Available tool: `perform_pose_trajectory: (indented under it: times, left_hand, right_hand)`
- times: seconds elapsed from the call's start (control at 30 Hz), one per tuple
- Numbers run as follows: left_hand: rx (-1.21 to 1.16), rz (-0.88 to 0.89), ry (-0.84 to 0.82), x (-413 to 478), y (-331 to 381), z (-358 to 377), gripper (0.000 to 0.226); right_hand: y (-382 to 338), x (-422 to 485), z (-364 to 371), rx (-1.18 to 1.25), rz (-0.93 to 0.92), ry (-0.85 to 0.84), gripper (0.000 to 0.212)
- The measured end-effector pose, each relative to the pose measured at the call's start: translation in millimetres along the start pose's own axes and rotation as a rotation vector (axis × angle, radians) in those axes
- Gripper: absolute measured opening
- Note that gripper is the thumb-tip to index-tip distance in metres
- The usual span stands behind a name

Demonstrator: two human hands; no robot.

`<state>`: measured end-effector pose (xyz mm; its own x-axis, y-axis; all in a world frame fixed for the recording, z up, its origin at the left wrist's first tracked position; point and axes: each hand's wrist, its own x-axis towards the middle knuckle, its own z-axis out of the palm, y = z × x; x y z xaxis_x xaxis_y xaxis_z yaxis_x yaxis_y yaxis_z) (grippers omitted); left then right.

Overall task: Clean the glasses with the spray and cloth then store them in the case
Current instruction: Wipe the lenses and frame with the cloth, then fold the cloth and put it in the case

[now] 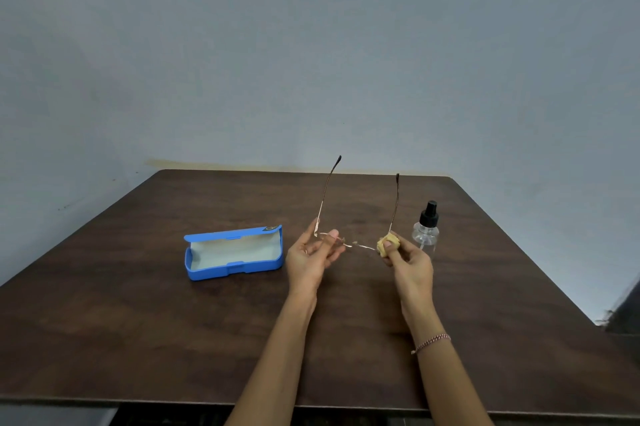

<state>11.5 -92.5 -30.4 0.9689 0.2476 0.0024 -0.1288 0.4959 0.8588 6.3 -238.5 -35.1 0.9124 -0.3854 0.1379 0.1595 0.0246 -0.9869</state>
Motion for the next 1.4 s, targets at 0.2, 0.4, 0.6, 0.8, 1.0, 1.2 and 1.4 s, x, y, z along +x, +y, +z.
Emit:
perform_pose_trajectory:
  times: [0.2, 0.4, 0.6, 0.8, 1.0, 1.2, 1.4]
  left_hand:
    - [0.788, 0.159, 0.137, -9, -5, -7, 0.044]
    - [1.297, 0.236, 0.158, -14, 3, -11, 0.061]
    - [1.420, 0.200, 0.198, -18, 7, -6, 0.061]
    - [1.427, 0.154, 0.243, -18, 7, -2, 0.059]
    - [1.371, 0.257, 0.273, -24, 14, -3, 0.056]
    - [1.072, 0.218, 0.114, -32, 22, -17, 0.039]
    - [0.870, 0.009, 0.040, -45, 22, -38, 0.014]
  right_hand:
    - [6, -3, -7, -0.251, 0.010, 0.021, 0.028]
    - [8, -2, -8, -0.268, 0.052, 0.024, 0.028]
    - [8, -1, -6, -0.303, 0.014, 0.060, 0.028]
    - [3, -4, -7, -0.379, -0.063, 0.064, 0.026]
    - [-14, -19, -3, -0.276, -0.230, 0.017, 0.031]
    - [-19, -48, 9, -0.315, -0.291, -0.218, 0.038]
    - [-6, -66, 21, -0.345, -0.177, -0.310, 0.028]
